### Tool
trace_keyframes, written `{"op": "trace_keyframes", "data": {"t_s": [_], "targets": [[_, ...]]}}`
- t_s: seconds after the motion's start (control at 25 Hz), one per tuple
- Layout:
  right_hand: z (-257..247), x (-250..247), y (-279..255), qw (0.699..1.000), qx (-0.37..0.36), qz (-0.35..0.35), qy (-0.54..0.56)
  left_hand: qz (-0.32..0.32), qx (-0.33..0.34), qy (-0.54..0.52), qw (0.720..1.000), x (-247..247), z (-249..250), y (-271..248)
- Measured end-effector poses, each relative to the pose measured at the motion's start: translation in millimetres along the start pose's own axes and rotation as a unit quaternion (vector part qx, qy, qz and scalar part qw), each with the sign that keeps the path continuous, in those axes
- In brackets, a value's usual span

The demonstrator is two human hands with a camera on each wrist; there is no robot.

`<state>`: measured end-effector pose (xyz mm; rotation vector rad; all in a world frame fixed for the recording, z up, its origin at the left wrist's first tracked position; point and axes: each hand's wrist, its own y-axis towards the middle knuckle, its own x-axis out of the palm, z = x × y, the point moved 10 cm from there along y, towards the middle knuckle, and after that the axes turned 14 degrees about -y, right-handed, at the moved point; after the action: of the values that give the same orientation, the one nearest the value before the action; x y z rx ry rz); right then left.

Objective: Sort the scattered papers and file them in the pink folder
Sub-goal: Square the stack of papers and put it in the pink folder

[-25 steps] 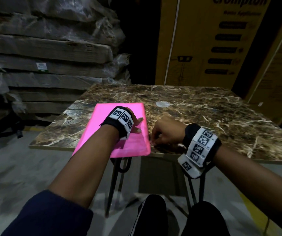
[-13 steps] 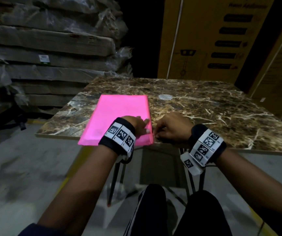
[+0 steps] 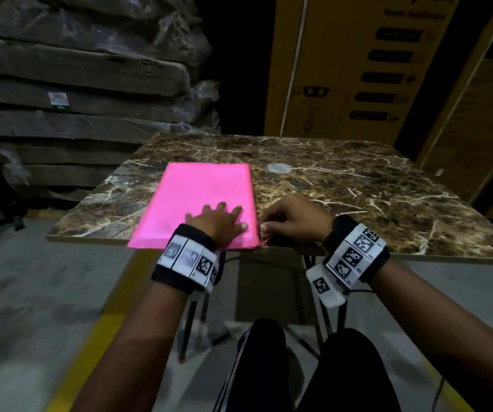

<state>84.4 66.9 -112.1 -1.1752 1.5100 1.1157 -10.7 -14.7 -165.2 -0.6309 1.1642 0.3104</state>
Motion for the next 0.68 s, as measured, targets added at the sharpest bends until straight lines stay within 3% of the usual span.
{"op": "trace_keyframes", "data": {"t_s": [0.08, 0.28, 0.68], "targets": [[2, 3, 5, 0.999, 0.026, 0.007, -0.019, 0.020, -0.024, -0.016, 0.999, 4, -21, -11], [-24, 34, 30, 0.990, 0.009, -0.078, -0.113, 0.055, -0.012, -0.062, 0.996, 1, -65, -26], [-60, 64, 115, 0.977, 0.038, -0.116, -0.178, 0.091, -0.029, -0.080, 0.992, -33, -151, 13]]}}
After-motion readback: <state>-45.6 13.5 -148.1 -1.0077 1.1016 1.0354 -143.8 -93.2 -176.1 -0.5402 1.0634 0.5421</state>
